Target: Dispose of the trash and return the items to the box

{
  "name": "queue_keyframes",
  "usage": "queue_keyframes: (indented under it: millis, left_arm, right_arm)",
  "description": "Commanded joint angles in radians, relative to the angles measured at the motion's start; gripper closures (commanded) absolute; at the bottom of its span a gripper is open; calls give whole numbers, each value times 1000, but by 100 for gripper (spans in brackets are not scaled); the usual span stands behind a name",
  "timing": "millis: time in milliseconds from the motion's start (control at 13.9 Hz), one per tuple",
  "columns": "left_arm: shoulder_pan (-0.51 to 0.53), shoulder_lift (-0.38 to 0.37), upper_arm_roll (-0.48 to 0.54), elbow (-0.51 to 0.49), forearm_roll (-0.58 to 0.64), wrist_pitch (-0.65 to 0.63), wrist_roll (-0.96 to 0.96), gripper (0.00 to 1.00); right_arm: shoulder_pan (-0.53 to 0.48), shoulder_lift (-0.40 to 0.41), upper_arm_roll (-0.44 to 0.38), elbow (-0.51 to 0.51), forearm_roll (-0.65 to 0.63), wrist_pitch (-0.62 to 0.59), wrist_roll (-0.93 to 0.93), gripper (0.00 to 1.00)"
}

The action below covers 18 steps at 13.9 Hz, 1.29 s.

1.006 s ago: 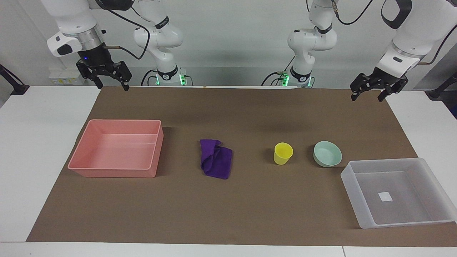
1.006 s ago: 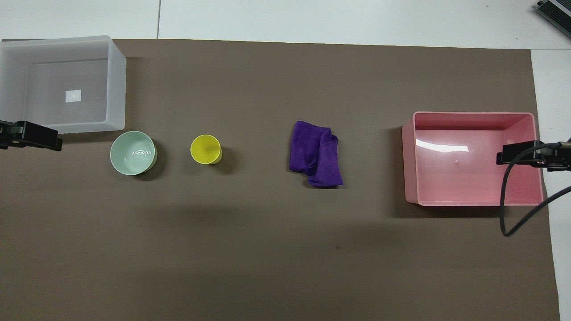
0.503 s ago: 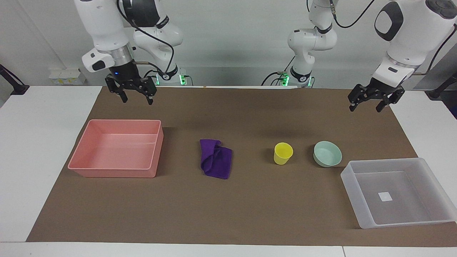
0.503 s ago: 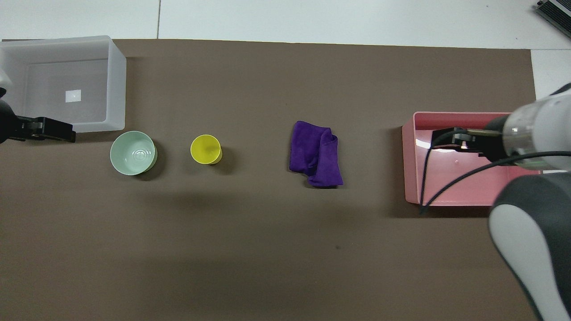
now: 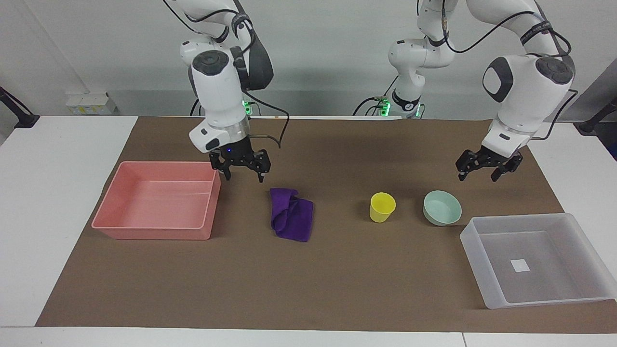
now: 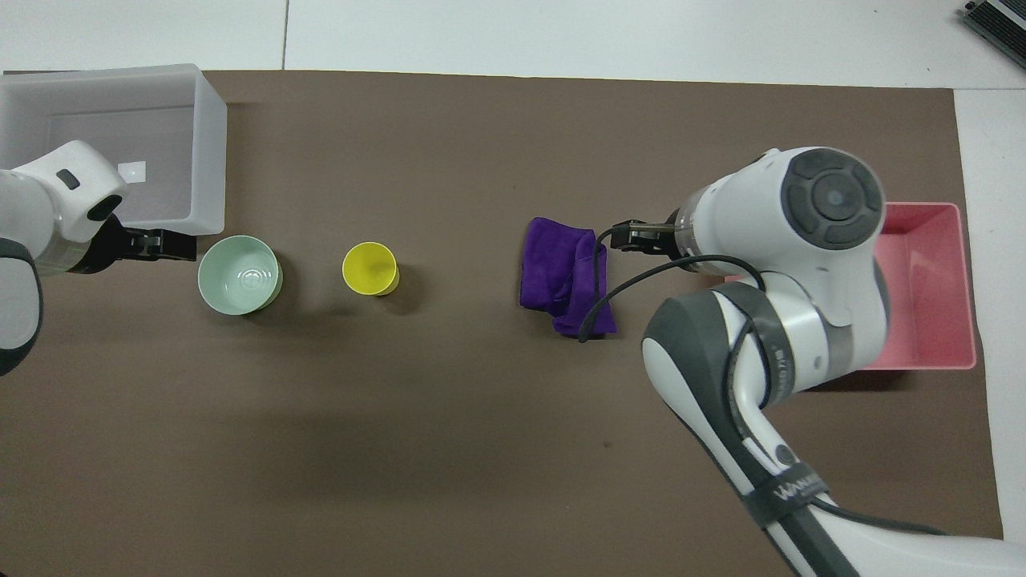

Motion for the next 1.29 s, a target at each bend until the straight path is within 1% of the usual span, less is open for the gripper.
queue_keyframes:
  millis: [0,144,287,431,575,647,719,790,862,934,1006,1150,1222]
  left_arm:
    - [9,19,-5,-82,19,144,-26,0]
    - [12,31,-5,-133,19,227,-26,0]
    - [10,79,-5,-139,19,270,-34,0]
    - [9,122,-10,-141,19,310,-35,0]
    - [9,166,-10,-141,19,345,-34,0]
    - [9,171,-10,-141,19,350,-32,0]
    - [9,171,-10,-139,18,345,-34,34]
    - [9,171,-10,-139,18,345,-41,89]
    - [9,171,-10,-139,18,345,-51,100]
    - [9,171,-10,-139,18,344,-45,100]
    - [9,169,-10,-136,18,336,-43,100]
    - [9,151,-10,-135,18,301,-40,100]
    - [9,127,-10,-133,18,269,-32,100]
  right_arm:
    - [21,32,3,-76,20,136,13,0]
    - [44,58,3,-105,27,182,7,0]
    - [76,110,3,-107,46,240,13,0]
    - [79,150,17,-107,49,279,9,0]
    - [83,169,25,-110,50,305,2,0]
    - [86,184,26,-110,50,316,13,0]
    - [99,189,26,-111,50,343,12,0]
    - [101,189,26,-120,50,350,4,22]
    - [101,189,26,-123,50,350,4,58]
    - [101,186,26,-131,50,350,13,87]
    - [104,183,26,-136,52,347,24,100]
    - [109,181,26,-134,52,336,94,100]
    - [110,180,26,-134,50,327,102,100]
